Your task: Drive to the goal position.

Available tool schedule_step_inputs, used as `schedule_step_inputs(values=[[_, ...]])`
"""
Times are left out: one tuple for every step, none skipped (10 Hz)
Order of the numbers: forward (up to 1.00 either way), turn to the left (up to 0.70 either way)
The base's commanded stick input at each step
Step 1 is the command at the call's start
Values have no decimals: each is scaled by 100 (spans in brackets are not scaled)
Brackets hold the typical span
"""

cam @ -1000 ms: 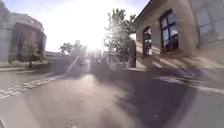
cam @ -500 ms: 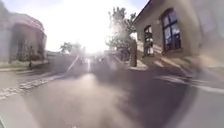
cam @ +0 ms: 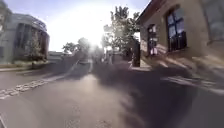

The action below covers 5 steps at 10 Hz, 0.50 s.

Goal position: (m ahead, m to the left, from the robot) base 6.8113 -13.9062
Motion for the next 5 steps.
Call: schedule_step_inputs(values=[[70, 8], [70, 0], [70, 0], [70, 0], [70, 0]])
